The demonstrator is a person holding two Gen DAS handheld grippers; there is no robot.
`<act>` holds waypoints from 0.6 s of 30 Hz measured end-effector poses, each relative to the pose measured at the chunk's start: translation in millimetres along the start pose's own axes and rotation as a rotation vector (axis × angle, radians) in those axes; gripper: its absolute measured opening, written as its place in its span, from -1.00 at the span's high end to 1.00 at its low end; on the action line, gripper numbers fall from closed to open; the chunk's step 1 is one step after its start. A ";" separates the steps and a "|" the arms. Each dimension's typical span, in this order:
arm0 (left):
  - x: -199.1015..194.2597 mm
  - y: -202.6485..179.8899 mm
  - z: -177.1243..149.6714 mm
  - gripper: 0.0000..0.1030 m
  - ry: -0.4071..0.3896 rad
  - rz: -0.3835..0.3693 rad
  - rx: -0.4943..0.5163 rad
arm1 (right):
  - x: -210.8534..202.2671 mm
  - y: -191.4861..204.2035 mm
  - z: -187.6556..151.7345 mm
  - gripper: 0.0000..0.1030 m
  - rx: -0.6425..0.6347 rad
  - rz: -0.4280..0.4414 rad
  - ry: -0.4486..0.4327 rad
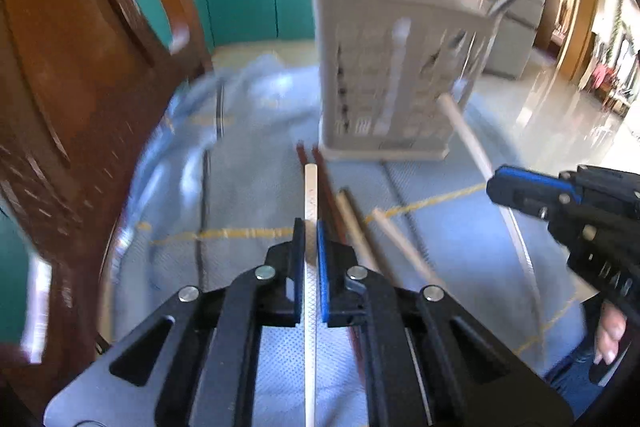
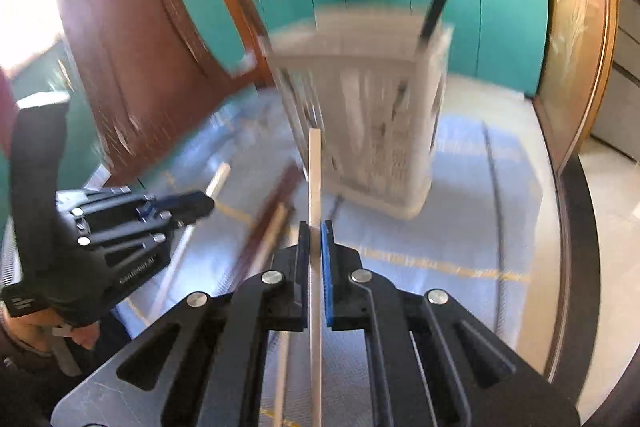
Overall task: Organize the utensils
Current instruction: 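Lift the held chopsticks over the white caddy, lower them in, open both grippers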
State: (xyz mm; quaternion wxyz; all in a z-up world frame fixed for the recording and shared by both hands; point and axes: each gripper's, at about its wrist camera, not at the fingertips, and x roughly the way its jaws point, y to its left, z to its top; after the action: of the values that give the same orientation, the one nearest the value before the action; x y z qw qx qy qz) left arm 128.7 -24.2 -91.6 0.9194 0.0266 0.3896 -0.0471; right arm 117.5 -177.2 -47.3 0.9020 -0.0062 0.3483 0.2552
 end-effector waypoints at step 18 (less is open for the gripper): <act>-190.0 -5.0 145.8 0.87 -0.548 -0.105 0.001 | -125.3 -18.3 146.8 0.88 0.101 0.084 -0.429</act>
State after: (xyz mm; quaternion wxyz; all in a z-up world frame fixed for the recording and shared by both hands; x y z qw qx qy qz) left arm 100.8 -29.2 146.3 0.9868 -0.0067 0.1271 -0.1003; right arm 139.1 -222.6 139.9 0.9432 0.1076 0.1606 0.2701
